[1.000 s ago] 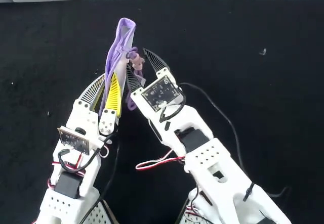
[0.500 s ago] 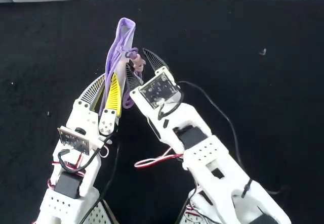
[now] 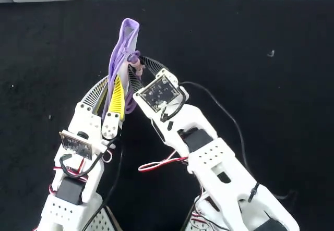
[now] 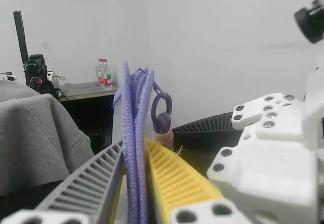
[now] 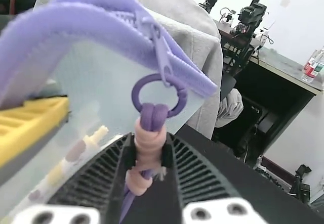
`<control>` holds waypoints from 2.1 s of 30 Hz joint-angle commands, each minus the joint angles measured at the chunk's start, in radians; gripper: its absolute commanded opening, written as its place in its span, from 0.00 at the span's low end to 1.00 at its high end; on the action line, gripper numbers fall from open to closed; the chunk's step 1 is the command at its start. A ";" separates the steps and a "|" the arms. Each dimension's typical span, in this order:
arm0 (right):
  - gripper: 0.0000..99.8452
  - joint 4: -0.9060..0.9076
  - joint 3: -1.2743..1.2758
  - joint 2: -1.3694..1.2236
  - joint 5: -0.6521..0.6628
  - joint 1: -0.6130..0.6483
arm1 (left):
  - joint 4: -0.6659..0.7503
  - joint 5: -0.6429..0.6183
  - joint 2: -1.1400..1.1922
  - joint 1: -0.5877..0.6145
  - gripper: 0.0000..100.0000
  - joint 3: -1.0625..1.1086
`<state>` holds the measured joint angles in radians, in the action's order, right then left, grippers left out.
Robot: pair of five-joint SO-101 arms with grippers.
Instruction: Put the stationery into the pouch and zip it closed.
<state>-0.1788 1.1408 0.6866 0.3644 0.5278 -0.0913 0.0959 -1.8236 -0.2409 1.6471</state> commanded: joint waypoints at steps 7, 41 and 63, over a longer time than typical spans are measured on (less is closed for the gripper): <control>0.01 -0.008 -0.087 0.015 0.014 -0.058 | -0.003 -0.006 -0.002 0.005 0.03 0.008; 0.01 0.318 -0.970 -0.568 0.189 -0.316 | -0.003 -0.005 -0.002 0.005 0.03 0.015; 0.01 0.316 -1.004 -0.602 0.184 -0.480 | -0.003 -0.005 -0.002 -0.053 0.03 0.005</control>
<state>0.1419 0.2232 0.0729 0.5485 0.1857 -0.0898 0.0990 -1.8236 -0.2915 1.6502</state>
